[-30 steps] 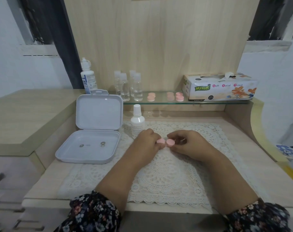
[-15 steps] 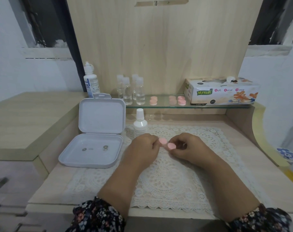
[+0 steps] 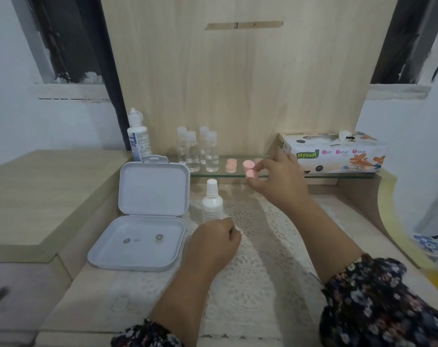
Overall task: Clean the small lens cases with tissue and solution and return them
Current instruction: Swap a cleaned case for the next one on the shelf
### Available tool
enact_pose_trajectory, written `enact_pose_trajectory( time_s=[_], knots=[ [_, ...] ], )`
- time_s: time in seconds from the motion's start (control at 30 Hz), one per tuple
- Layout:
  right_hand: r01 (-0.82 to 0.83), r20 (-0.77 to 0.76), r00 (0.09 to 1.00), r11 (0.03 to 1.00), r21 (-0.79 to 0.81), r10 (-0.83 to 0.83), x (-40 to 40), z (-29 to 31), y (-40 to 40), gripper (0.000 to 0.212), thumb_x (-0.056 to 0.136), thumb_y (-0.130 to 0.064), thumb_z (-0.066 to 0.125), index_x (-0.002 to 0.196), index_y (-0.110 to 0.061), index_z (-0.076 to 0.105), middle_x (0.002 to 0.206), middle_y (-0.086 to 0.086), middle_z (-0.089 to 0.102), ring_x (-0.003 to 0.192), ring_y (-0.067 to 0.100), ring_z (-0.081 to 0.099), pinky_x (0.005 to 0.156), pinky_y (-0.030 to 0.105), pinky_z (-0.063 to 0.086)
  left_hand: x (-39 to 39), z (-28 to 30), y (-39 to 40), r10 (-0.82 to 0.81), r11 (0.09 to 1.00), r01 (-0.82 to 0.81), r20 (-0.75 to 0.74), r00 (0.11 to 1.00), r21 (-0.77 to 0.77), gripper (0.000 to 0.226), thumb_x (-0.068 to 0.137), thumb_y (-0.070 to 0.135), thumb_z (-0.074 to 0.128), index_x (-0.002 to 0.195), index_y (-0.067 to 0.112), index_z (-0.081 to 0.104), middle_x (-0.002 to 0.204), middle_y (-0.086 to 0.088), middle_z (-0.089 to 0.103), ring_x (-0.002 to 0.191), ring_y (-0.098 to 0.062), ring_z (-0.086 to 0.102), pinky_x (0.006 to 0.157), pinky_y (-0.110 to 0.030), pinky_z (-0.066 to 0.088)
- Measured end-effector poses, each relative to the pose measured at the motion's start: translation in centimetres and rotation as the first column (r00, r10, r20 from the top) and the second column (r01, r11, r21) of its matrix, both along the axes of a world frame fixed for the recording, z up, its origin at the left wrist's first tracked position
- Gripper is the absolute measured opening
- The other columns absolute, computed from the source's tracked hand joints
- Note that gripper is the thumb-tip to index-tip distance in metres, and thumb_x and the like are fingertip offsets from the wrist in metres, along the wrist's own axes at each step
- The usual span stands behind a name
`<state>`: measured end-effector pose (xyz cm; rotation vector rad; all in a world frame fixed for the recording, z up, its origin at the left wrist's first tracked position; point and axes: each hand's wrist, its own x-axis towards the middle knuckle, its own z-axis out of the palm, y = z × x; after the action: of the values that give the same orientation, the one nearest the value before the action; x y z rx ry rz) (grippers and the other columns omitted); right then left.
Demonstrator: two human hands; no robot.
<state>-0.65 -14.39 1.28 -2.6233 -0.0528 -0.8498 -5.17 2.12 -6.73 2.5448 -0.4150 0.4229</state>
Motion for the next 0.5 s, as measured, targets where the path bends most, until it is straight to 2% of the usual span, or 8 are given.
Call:
enact_pose_trajectory(
  time_s=[0.13,0.3,0.4,0.5],
  knots=[
    [0.096,-0.01,0.995,0.983,-0.157,-0.099,2.3,1.1,0.3,0.028,0.082,-0.048,0.062,0.101,-0.03,0.073,0.132,0.0,0.049,0.132,0.024,0.03,0.1,0.038,0.025,0.0,0.0,0.0,0.007,1.0,-0.007,0.005,1.0,0.007,0.024,0.091,0.028,0.045,0.073,0.014,0.051,0.07,0.0,0.058,0.067,-0.018,0.054,0.062,-0.035,0.049],
    [0.076,-0.094,0.991,0.977,-0.199,-0.097,3.6,1.9,0.3,0.032,0.083,-0.051,0.061,0.108,-0.033,0.073,0.144,0.001,0.04,0.142,0.026,0.017,0.108,0.04,0.017,0.1,-0.1,0.0,0.016,1.0,-0.017,0.006,1.0,0.015,0.024,0.092,0.03,0.044,0.077,0.015,0.055,0.072,0.001,0.059,0.068,-0.017,0.056,0.063,-0.035,0.051],
    [0.08,-0.086,0.991,0.968,-0.237,-0.103,3.9,1.8,0.6,0.033,0.086,-0.05,0.059,0.111,-0.033,0.072,0.146,0.001,0.04,0.142,0.027,0.018,0.113,0.038,0.011,0.1,0.0,-0.1,0.013,1.0,-0.013,0.008,1.0,0.024,0.025,0.093,0.03,0.043,0.079,0.014,0.055,0.073,0.0,0.06,0.07,-0.018,0.056,0.064,-0.034,0.051],
    [0.08,-0.099,0.989,0.956,-0.281,-0.111,4.1,1.7,0.7,0.035,0.087,-0.053,0.056,0.112,-0.033,0.071,0.145,0.002,0.041,0.137,0.027,0.024,0.113,0.041,0.015,0.1,0.1,0.0,0.01,1.0,-0.011,0.008,1.0,0.027,0.024,0.093,0.029,0.043,0.079,0.013,0.056,0.074,0.0,0.06,0.07,-0.018,0.056,0.064,-0.033,0.049]
  ],
)
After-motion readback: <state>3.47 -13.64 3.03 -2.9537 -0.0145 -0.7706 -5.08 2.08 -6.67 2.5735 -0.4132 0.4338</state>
